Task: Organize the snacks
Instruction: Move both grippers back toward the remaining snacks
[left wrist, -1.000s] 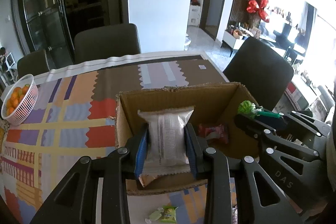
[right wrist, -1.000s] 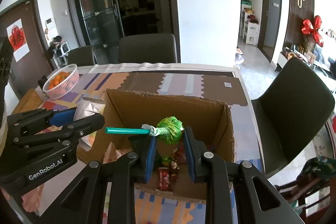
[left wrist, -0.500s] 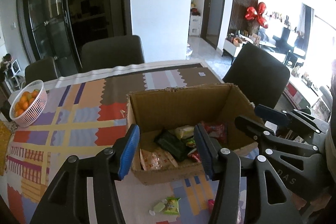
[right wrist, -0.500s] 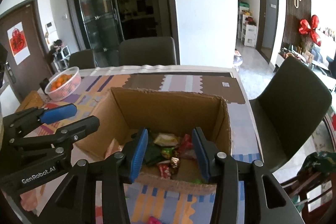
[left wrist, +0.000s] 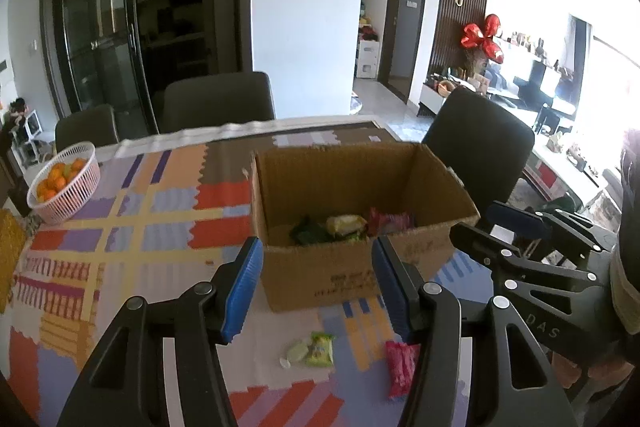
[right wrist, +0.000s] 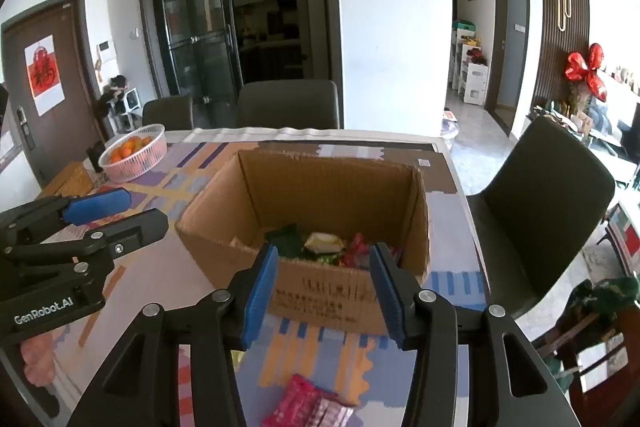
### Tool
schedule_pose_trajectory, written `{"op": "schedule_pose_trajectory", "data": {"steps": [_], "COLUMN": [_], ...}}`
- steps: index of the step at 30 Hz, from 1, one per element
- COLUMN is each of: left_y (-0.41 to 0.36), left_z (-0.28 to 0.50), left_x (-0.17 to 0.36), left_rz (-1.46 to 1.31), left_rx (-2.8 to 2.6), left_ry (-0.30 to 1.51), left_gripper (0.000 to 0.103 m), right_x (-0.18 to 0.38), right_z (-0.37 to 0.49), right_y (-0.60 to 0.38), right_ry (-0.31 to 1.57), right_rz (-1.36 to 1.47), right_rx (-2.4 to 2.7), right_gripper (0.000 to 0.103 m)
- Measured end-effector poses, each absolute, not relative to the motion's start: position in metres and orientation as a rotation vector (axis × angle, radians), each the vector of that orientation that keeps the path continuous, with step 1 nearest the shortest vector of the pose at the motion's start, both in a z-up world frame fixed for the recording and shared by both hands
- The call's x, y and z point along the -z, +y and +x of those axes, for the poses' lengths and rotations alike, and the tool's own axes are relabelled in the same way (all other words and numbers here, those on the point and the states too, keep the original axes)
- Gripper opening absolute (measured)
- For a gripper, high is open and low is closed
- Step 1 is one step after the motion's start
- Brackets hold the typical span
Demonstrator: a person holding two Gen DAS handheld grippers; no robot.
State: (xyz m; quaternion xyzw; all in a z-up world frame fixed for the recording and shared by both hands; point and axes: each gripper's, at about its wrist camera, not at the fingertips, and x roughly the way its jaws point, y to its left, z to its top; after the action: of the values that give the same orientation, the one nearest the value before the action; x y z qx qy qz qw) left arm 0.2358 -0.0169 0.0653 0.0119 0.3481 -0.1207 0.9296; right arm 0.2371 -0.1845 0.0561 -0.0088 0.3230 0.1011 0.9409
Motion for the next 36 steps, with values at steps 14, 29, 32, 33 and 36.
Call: {"op": "schedule_pose_trajectory", "data": {"steps": [14, 29, 32, 33, 36], "left_y": [-0.016, -0.017, -0.019, -0.019, -0.020], "left_z": [0.207, 0.176, 0.171, 0.169, 0.169], "left_x": [-0.021, 0.028, 0.037, 0.039, 0.048], "left_rz": [0.044, 0.073, 0.080, 0.086, 0.103], "left_rx": [0.249, 0.240, 0.240, 0.238, 0.238], "left_ry": [0.795, 0.833, 0.823, 0.818, 0.813], "left_gripper": [0.057, 0.057, 0.057, 0.057, 0.057], "right_x": [-0.010, 0.048, 0.056, 0.058, 0.066], "right_z": [0.205, 0.176, 0.171, 0.170, 0.168], "right_y": [-0.183, -0.192, -0.197, -0.197, -0.200], "right_ry": [0.771, 0.918, 0.937, 0.939, 0.953], "right_rz": [0.014, 0.027, 0.056, 0.059, 0.068], "right_rx": [-0.205, -0.163, -0.153, -0.152, -0.143], "right_gripper": [0.053, 0.053, 0.053, 0.053, 0.053]}}
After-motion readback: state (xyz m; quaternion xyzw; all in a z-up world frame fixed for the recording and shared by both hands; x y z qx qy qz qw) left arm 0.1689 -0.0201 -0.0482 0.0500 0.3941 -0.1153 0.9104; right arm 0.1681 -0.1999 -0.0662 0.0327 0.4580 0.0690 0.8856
